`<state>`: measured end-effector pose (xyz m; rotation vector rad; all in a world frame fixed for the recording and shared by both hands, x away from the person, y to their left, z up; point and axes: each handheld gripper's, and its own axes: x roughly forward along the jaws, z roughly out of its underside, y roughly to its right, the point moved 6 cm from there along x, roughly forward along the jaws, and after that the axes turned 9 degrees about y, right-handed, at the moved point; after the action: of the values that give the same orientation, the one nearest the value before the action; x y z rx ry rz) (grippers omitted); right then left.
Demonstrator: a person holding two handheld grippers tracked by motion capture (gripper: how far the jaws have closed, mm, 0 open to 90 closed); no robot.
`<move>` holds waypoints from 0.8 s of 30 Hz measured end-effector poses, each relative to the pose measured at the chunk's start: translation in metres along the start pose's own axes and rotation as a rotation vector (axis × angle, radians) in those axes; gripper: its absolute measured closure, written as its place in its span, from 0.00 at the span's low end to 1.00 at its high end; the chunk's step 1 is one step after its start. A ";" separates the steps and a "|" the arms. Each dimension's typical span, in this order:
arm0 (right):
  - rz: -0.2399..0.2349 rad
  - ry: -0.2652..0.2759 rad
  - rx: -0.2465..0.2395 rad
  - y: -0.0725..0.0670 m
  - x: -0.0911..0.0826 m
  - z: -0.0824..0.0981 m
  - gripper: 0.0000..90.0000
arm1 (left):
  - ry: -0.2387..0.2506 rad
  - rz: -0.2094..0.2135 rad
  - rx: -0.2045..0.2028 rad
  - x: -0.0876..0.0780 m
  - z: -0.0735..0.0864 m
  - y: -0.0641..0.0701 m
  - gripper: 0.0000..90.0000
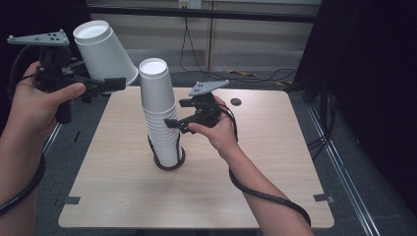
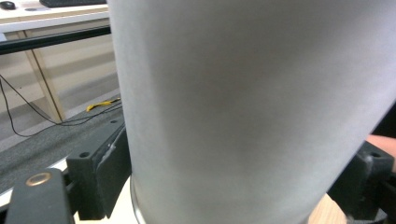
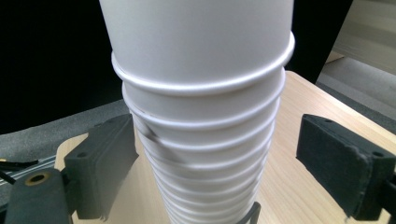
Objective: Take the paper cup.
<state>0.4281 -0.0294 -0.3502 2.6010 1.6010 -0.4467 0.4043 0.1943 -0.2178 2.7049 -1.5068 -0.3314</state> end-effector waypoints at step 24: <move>0.025 -0.008 0.015 0.015 -0.042 0.024 0.13 | -0.064 0.107 0.030 -0.003 0.041 0.044 0.16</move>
<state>0.4178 -0.0776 -0.3635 2.6233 1.5675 -0.4685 0.3580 0.1764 -0.2519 2.6471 -1.6784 -0.3988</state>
